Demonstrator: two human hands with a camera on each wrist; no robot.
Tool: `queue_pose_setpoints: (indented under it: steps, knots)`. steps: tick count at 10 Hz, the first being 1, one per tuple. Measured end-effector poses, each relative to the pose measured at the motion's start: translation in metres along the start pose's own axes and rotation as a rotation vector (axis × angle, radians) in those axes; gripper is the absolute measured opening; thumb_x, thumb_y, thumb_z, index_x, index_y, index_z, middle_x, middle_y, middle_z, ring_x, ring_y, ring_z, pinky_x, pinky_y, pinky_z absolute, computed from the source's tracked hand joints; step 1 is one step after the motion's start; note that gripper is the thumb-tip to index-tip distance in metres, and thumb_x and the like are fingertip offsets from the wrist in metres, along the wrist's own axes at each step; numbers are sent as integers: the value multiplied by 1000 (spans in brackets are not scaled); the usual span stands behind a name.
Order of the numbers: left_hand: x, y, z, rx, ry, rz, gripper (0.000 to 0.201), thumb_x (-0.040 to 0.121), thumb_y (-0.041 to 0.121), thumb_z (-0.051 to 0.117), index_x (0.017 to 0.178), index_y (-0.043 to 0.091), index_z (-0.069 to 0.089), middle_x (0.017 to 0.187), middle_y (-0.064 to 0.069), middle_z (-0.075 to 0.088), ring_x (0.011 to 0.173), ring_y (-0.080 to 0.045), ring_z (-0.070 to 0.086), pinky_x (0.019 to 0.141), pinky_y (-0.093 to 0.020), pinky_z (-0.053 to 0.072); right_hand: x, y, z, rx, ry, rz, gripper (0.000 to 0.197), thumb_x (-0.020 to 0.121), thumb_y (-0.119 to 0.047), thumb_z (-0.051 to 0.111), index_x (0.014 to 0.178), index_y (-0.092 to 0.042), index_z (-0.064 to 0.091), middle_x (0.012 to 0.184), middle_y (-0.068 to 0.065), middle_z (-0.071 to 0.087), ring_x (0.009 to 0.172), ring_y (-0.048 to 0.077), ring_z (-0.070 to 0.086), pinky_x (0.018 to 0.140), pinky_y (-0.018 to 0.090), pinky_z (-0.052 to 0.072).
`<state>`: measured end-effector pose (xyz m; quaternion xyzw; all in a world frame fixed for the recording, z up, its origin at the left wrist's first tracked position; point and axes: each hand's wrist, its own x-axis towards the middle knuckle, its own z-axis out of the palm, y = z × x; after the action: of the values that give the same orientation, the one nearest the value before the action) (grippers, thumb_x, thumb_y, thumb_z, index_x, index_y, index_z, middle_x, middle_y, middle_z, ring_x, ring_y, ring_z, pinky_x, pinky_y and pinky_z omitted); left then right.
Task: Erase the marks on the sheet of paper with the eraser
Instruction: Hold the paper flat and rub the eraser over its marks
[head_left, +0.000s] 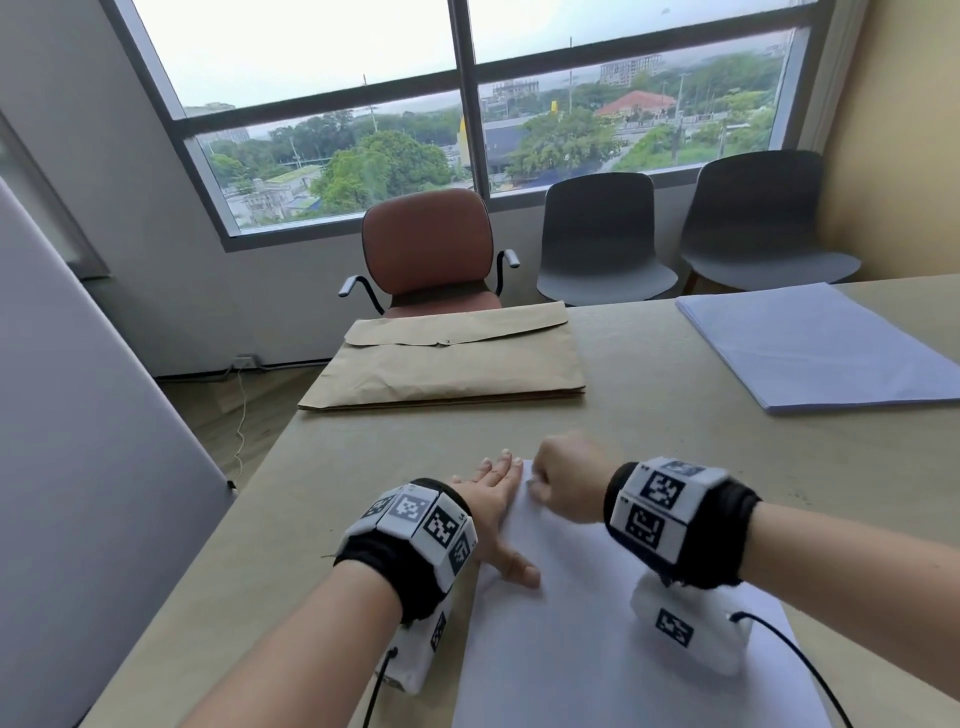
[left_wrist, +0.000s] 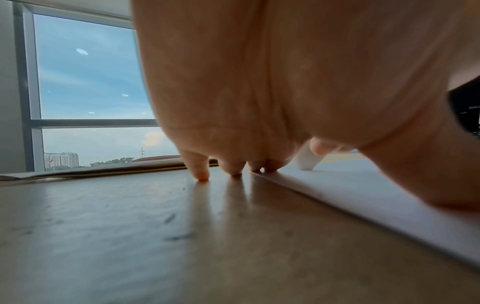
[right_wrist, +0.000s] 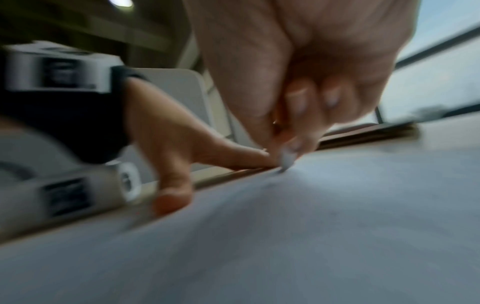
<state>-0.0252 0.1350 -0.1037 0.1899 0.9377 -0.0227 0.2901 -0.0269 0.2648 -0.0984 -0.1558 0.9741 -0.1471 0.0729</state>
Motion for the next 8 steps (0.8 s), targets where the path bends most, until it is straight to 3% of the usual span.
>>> queue_pose_setpoints:
  steps: [1,2,3,4,5,6,7,8]
  knots:
    - [2,-1,1,-7,2,-1,120,77,51,69,149,13,-20,156,-2,-24,145,-18,-17,118,-39,-3,-4,-8,9,41,-102,-99,25,87,-17,48,80,2,63,85,21,65,72,23,45,61,25,34]
    - [2,-1,-1,9,-4,-1,120,77,53,67,148,13,-21,156,-2,-24,146,-17,-17,118,-38,-3,6,10,-2,36,-13,47,37,88,-18,48,53,-12,39,59,8,43,72,25,43,53,25,30]
    - [1,0,0,10,-5,-1,119,78,53,66,148,12,-21,156,-2,-24,145,-17,-17,119,-37,-3,6,13,-7,24,38,89,41,90,-20,48,52,-14,34,62,9,42,73,24,43,56,25,31]
    - [2,-2,1,4,-7,0,120,77,52,68,148,12,-22,156,-3,-25,145,-18,-18,118,-37,-4,-8,-4,4,82,-93,-90,27,88,-18,50,68,-2,60,54,0,40,69,23,44,56,24,32]
    - [2,-1,0,4,-20,4,120,78,52,67,147,12,-22,156,-4,-26,145,-19,-19,117,-37,-4,-10,-2,6,79,-94,-116,24,86,-17,52,67,-5,60,53,-2,42,56,20,40,50,24,32]
    - [1,1,-1,9,-11,-5,119,78,53,67,147,12,-22,156,-2,-24,145,-17,-17,118,-36,-4,5,13,-1,69,23,63,40,85,-20,52,49,-15,36,53,4,38,65,26,42,49,24,28]
    - [0,1,0,5,-7,-7,119,78,52,67,148,12,-22,156,-2,-25,145,-17,-18,118,-37,-4,4,5,3,69,20,61,39,87,-20,50,51,-15,34,63,10,42,73,25,43,64,25,32]
    - [0,4,2,23,4,-18,118,79,51,67,148,11,-20,156,-4,-24,145,-19,-18,118,-39,-2,-11,-13,15,128,-94,-101,23,85,-16,50,68,-2,58,75,16,59,74,22,43,66,23,32]
